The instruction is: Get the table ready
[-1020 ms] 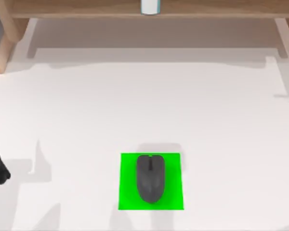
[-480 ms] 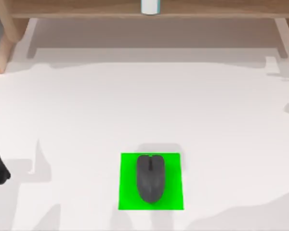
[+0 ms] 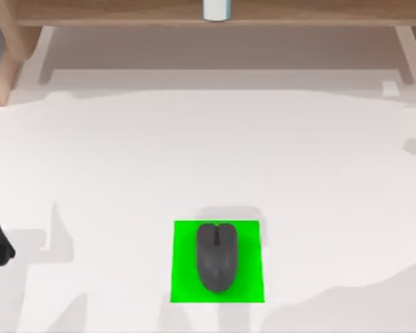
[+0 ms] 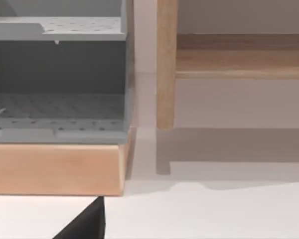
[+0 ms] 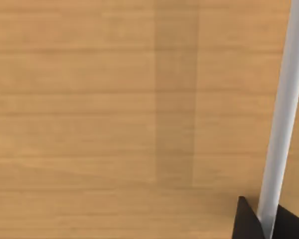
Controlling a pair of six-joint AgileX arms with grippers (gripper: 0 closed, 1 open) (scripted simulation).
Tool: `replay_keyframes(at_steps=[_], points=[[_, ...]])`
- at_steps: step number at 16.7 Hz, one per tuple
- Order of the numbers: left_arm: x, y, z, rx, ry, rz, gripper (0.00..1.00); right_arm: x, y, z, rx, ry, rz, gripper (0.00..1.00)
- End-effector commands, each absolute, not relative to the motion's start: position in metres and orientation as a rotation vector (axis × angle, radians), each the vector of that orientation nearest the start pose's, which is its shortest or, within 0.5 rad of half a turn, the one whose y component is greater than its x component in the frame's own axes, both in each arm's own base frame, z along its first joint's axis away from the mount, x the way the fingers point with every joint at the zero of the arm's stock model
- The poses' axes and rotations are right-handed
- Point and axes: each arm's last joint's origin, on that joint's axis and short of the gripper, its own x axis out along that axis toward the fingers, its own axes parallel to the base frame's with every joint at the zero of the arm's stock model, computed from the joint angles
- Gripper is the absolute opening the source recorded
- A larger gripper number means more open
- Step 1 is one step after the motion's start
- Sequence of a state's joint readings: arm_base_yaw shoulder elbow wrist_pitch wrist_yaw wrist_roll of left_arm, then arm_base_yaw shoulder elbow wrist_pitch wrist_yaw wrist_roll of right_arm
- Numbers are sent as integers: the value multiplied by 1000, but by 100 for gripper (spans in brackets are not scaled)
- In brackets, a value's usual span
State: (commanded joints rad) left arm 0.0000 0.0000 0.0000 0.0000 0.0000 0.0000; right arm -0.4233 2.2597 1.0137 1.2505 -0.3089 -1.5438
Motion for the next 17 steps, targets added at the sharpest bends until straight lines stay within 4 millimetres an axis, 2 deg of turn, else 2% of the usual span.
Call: replay_keyframes(at_steps=[3,5,10,17], points=[[106,-1,160,0,0,0,100,422,-167,91,-1562,77,-86,0],[106,-1,160,0,0,0,100,434,-168,89,-1560,92,-85,0],[106,-1,160,0,0,0,100,437,-167,88,-1558,96,-83,0],[106,-1,160,0,0,0,100,437,-167,88,-1558,96,-83,53]])
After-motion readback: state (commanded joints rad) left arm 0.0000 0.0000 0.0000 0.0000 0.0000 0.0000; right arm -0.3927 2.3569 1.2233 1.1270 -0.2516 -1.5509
